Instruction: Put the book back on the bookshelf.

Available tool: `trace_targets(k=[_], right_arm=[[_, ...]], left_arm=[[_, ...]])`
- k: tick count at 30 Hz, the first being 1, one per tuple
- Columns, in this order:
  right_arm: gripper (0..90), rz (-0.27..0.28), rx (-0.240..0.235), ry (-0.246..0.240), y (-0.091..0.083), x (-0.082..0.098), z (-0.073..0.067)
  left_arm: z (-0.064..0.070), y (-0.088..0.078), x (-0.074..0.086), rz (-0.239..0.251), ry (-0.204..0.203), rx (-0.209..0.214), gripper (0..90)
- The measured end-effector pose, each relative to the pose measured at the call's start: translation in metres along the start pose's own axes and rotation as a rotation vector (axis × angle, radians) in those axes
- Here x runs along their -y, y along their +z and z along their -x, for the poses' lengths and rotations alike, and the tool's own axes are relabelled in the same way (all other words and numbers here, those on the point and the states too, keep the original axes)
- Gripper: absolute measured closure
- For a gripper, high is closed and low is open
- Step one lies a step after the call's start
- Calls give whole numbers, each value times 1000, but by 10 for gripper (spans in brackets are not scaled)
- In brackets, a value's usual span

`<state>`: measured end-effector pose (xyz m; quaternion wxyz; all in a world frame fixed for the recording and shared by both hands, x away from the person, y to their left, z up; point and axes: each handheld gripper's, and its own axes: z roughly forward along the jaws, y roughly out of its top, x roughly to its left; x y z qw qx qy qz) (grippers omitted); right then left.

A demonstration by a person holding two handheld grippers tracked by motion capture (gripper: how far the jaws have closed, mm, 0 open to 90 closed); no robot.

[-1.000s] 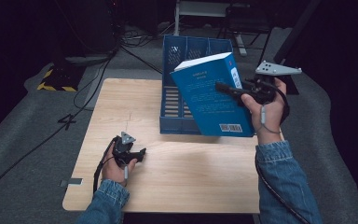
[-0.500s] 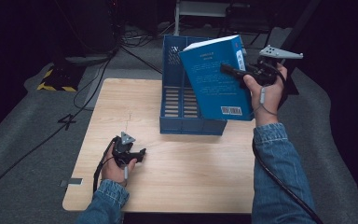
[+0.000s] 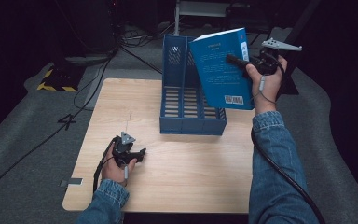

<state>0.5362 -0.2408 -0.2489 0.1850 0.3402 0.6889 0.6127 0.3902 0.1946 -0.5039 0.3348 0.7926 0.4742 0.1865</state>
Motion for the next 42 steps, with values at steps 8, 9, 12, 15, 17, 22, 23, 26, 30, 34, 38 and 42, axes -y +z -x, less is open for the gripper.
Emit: trace_targets(k=[8, 9, 12, 15, 17, 22, 23, 26, 30, 34, 38, 42], right_arm=[[618, -10, 11, 5, 3, 3, 19], [618, -14, 17, 5, 2, 3, 21], [618, -11, 21, 9, 1, 4, 27], [618, -4, 33, 15, 0, 4, 32], [618, 3, 42, 16, -1, 4, 35], [618, 20, 50, 51, -3, 8, 44], [618, 20, 50, 51, -3, 8, 44], [618, 10, 81, 51, -7, 7, 46], [618, 14, 123, 70, -10, 9, 51], [618, 11, 141, 78, -5, 11, 48], [618, -5, 154, 74, 4, 11, 42], [618, 8, 150, 86, 0, 12, 44]], left_arm=[[0, 0, 0, -3, 4, 0, 280], [0, 0, 0, -3, 4, 0, 280], [0, 0, 0, -2, 4, -1, 280], [0, 0, 0, -3, 4, -1, 280], [0, 0, 0, 0, 0, -3, 281], [0, 0, 0, 1, -2, -4, 282], [0, 0, 0, 0, -1, -5, 282], [1, 0, 0, 1, -2, -5, 282], [1, 0, 0, 1, -2, -5, 282], [1, 0, 0, 2, -4, -5, 282], [1, 0, 0, 2, -4, -6, 282], [1, 0, 0, 1, -4, -6, 282]])
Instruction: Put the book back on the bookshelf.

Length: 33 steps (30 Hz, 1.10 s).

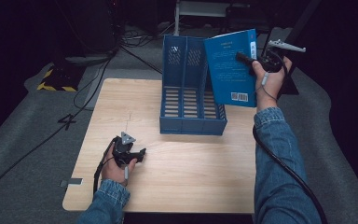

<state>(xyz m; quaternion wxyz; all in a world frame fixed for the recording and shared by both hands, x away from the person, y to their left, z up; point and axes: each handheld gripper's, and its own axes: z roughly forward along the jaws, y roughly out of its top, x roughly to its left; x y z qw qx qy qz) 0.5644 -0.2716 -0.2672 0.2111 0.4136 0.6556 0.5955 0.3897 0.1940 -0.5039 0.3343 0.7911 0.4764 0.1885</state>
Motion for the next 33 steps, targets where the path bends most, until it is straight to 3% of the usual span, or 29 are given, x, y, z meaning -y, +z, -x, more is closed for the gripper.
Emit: trace_targets(k=[4, 9, 11, 14, 17, 20, 21, 22, 25, 29, 33], right_arm=[[617, 51, -56, 94, -11, 1, 8], [617, 60, -116, 88, -9, -1, -1], [617, 88, -156, 137, -3, 3, 3], [617, 100, -162, 166, 2, 8, 9], [617, 124, -144, 203, 1, 16, 22], [616, 116, -79, 185, -2, 16, 26], [616, 116, -79, 185, -2, 16, 26], [616, 100, -31, 152, -3, 17, 27], [617, 96, -38, 160, -3, 18, 28], [616, 79, 20, 115, 4, 16, 15], [616, 71, 21, 102, 12, 15, 4]], left_arm=[[0, 0, 0, -3, 3, 1, 282], [0, 0, 0, 0, 1, -1, 282], [1, 0, 0, 0, -1, -2, 284], [1, 0, 0, 0, 0, -3, 285], [1, 0, 0, 0, 2, -2, 285], [0, 0, 0, -3, 6, -1, 285], [0, 0, 0, -4, 6, -1, 285], [0, 0, 0, -3, 6, 0, 285], [0, 0, 0, -3, 6, 0, 285], [0, 0, 0, -3, 7, 0, 285], [0, 0, 0, -5, 9, 0, 285]])
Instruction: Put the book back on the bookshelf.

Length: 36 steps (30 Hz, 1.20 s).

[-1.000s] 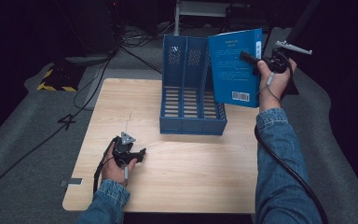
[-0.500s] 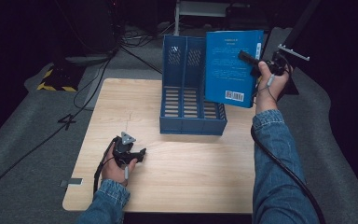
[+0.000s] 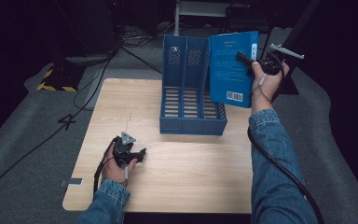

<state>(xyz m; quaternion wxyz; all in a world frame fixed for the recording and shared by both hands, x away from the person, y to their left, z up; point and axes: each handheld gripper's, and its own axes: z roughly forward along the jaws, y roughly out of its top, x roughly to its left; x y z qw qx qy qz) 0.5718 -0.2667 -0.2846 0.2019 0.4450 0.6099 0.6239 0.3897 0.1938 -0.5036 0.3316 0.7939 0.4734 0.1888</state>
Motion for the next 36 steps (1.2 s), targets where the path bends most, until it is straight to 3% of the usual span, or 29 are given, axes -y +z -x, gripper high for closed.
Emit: trace_targets(k=[3, 6, 9, 12, 19, 25, 27, 28, 33, 36], right_arm=[[615, -9, -26, -32, 11, 3, -16], [615, 1, -28, -44, 19, 7, -21], [615, 4, -25, -51, 26, 11, -21], [612, 33, -44, -94, 33, 22, -20], [605, 50, -60, -142, 35, 36, -18], [582, 1, -31, -158, 42, 49, -22], [583, -6, -25, -173, 43, 48, -24], [583, -35, -26, -190, 44, 47, -25], [588, -58, -10, -204, 44, 43, -28], [584, -82, -4, -193, 43, 51, -26]], left_arm=[[0, 0, 0, 1, -2, 0, 285], [0, 0, 0, 1, -2, 0, 285], [0, 0, 0, 1, -1, 0, 285], [0, 0, 0, 1, -1, 2, 285], [0, 0, 0, 2, 0, 2, 284], [1, 1, -1, 4, -7, 1, 284], [1, 1, -1, 5, -7, -1, 284], [1, 1, -1, 4, -7, -1, 286], [1, 1, -1, 4, -4, -2, 286], [1, 1, -1, 4, -1, 0, 286]])
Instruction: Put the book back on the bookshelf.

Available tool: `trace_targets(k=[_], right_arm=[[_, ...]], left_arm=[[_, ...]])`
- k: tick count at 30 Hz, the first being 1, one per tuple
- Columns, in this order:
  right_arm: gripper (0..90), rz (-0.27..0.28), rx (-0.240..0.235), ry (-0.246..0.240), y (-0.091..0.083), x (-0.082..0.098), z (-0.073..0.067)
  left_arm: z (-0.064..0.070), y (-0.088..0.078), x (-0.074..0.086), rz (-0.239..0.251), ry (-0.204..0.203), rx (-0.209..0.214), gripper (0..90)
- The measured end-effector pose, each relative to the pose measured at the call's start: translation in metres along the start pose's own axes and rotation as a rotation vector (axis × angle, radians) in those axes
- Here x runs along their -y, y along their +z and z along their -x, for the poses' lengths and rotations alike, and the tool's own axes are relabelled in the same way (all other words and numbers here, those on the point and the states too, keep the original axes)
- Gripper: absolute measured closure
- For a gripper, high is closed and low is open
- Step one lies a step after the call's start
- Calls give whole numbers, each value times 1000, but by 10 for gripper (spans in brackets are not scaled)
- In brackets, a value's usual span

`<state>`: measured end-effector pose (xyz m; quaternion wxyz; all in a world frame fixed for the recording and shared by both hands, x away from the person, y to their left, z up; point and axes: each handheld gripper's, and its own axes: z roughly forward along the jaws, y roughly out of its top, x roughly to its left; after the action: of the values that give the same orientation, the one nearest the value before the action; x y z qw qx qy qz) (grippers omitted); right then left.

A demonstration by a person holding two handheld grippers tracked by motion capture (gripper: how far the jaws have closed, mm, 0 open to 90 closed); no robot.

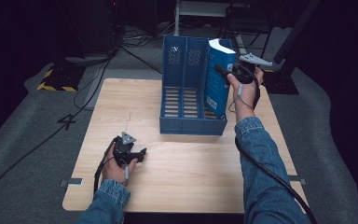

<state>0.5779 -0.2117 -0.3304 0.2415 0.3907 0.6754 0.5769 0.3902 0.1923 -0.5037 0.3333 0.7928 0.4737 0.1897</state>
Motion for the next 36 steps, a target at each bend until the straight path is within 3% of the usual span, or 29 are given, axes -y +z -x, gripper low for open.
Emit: trace_targets(k=[2, 6, 7, 8, 9, 11, 13, 17, 22, 27, 31, 36], right_arm=[[587, -63, 25, -8, 5, 13, 1], [588, -28, 4, 50, 1, 26, 3], [584, -74, 16, 17, -2, 23, -1], [584, -74, 16, 17, -2, 23, -1], [575, -130, 50, -22, -5, 18, -6], [569, -154, 62, -33, -7, 16, -8], [556, -201, 88, -12, -11, 13, -10], [539, -254, 132, -18, -14, 8, -14], [582, -290, 156, 20, -12, 3, -16], [609, -275, 187, -14, -10, -2, -28], [613, -198, 186, 14, -12, -12, -24], [613, -107, 205, -1, -6, -25, -24]], left_arm=[[0, 0, 0, 0, -2, 2, 285], [0, 0, 0, 0, 0, 3, 286], [0, 0, 0, 1, 0, 4, 286], [0, 0, 0, 0, 1, 3, 286], [0, 0, 0, 1, 1, 3, 286], [0, 0, 0, 1, 0, 3, 286], [0, 0, 0, 2, 0, 4, 286], [0, 0, 0, 1, 1, 4, 286], [0, 0, 0, 1, 1, 4, 285], [0, 0, 0, 1, 1, 5, 285], [1, 0, 0, 1, 2, 6, 285], [0, 0, 0, -3, 3, 10, 285]])
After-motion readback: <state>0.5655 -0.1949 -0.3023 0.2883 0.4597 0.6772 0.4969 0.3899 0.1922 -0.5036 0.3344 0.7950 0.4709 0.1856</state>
